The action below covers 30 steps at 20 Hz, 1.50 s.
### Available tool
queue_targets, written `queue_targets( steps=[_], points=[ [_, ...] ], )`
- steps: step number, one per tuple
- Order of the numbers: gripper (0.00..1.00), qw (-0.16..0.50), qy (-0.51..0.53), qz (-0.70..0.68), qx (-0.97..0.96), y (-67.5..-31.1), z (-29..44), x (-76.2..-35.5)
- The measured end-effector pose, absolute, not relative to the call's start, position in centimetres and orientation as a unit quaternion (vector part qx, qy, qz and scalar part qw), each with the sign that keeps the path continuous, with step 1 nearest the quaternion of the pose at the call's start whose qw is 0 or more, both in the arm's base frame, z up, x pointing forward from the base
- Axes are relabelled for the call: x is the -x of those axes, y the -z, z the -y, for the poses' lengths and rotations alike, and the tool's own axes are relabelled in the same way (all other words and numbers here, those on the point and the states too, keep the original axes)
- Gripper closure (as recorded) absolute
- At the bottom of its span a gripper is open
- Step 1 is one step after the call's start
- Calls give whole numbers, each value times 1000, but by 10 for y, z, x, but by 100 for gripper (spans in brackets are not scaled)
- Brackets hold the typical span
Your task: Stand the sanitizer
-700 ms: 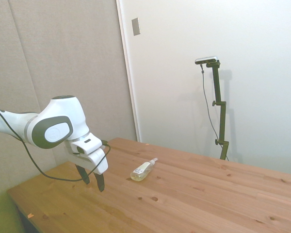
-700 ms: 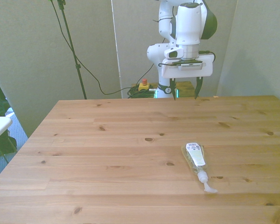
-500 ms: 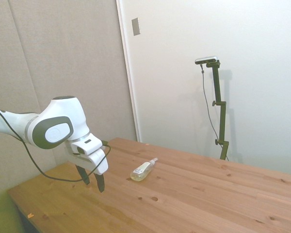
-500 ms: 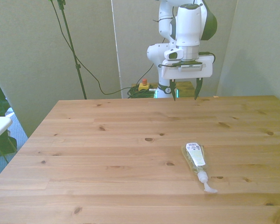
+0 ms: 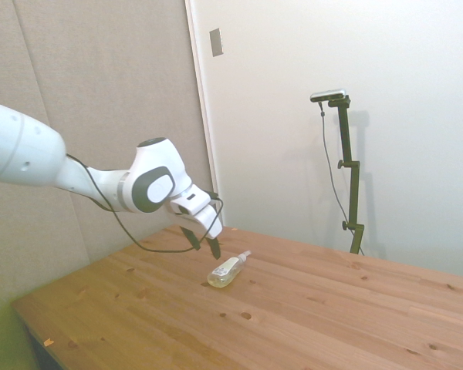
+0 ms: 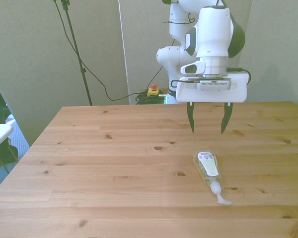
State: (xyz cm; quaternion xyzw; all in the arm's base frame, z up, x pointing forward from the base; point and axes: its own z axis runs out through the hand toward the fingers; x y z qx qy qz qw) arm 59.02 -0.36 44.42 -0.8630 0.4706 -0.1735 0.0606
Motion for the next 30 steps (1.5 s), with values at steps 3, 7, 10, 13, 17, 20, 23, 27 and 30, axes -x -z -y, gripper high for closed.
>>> queue_targets(
  steps=[3, 7, 10, 13, 17, 20, 23, 27, 30],
  points=[
    [0, 58, 187, -486, 852, -432, 11, -639],
    [0, 59, 199, -492, 846, -413, 8, -691],
    [0, 56, 202, -490, 846, -398, 2, -717],
    [0, 46, 193, -493, 847, -375, 0, -734],
    [0, 42, 176, -498, 848, -349, -2, -745],
    [100, 41, 170, -499, 849, -349, -2, -745],
    [100, 41, 165, -500, 849, -349, 0, -744],
    [100, 41, 154, -500, 851, -350, 3, -742],
    [100, 40, 140, -503, 852, -351, 9, -741]
  ],
)
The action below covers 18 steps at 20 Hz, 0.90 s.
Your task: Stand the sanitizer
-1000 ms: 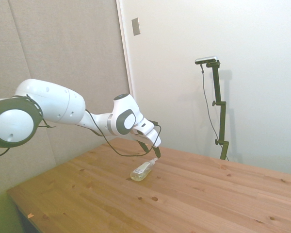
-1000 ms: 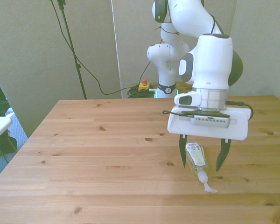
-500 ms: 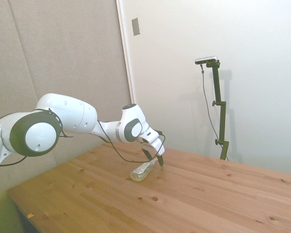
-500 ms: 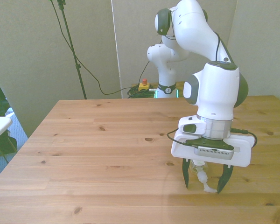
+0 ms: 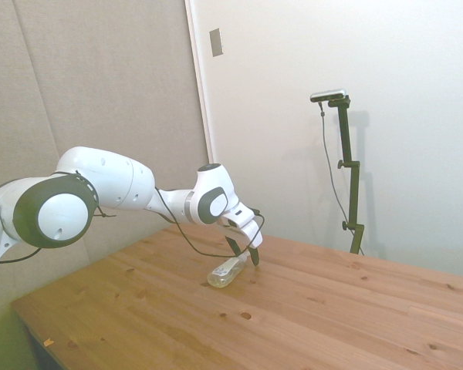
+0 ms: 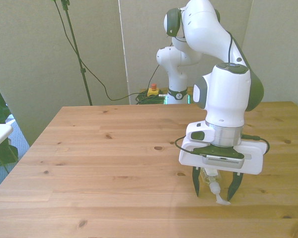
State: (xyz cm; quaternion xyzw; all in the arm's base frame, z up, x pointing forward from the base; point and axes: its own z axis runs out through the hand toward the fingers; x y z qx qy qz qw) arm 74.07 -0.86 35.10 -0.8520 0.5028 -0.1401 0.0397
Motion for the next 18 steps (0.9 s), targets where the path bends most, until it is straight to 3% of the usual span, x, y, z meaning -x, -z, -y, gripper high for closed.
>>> queue_targets(
  steps=[18],
  points=[
    [100, 54, 150, -571, 805, -358, 30, -745]
  ],
)
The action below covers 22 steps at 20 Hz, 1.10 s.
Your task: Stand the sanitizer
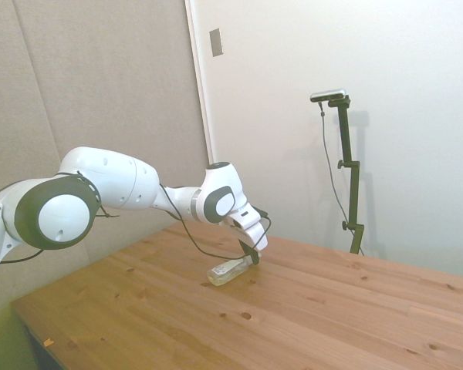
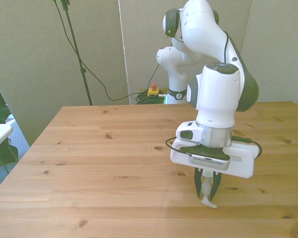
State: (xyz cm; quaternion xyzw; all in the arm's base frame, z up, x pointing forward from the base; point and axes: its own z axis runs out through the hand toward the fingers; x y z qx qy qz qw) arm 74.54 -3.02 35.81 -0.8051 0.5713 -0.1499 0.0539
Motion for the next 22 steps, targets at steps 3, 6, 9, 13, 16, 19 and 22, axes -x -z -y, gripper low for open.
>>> queue_targets(
  steps=[3, 6, 9, 13, 16, 19, 22],
  points=[
    [100, 66, 186, -580, 791, -373, 25, -747],
    [100, 82, 261, -575, 771, -401, 8, -733],
    [100, 85, 340, -559, 751, -437, -16, -704],
    [100, 79, 412, -547, 724, -464, -24, -658],
    [100, 75, 443, -543, 709, -462, -34, -636],
    [100, 76, 461, -536, 703, -444, -56, -615],
    [100, 80, 472, -533, 698, -426, -67, -593]
  ],
)
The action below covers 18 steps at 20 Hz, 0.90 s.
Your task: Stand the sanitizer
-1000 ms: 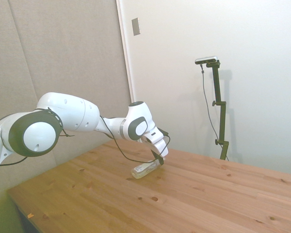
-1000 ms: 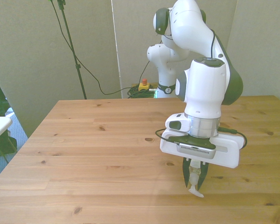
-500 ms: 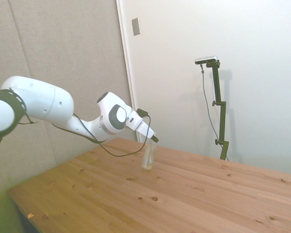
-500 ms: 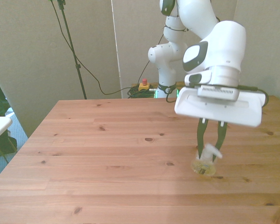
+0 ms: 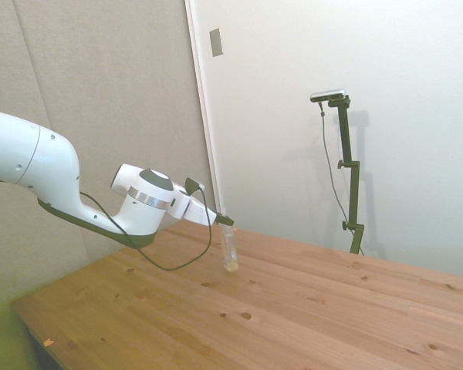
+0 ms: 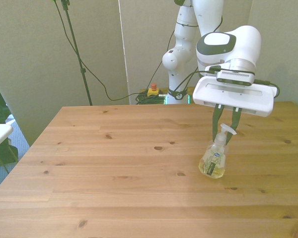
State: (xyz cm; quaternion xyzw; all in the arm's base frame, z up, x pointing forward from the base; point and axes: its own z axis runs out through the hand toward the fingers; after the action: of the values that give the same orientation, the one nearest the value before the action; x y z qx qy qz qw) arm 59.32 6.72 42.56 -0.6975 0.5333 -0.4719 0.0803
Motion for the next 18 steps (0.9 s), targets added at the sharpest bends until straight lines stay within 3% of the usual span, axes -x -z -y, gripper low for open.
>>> queue_targets(
  steps=[4, 5, 18],
  points=[
    [100, 85, 472, -536, 694, -419, -66, -572],
    [0, 85, 470, -538, 695, -419, -64, -568],
    [0, 91, 451, -550, 697, -416, -58, -554]
  ],
)
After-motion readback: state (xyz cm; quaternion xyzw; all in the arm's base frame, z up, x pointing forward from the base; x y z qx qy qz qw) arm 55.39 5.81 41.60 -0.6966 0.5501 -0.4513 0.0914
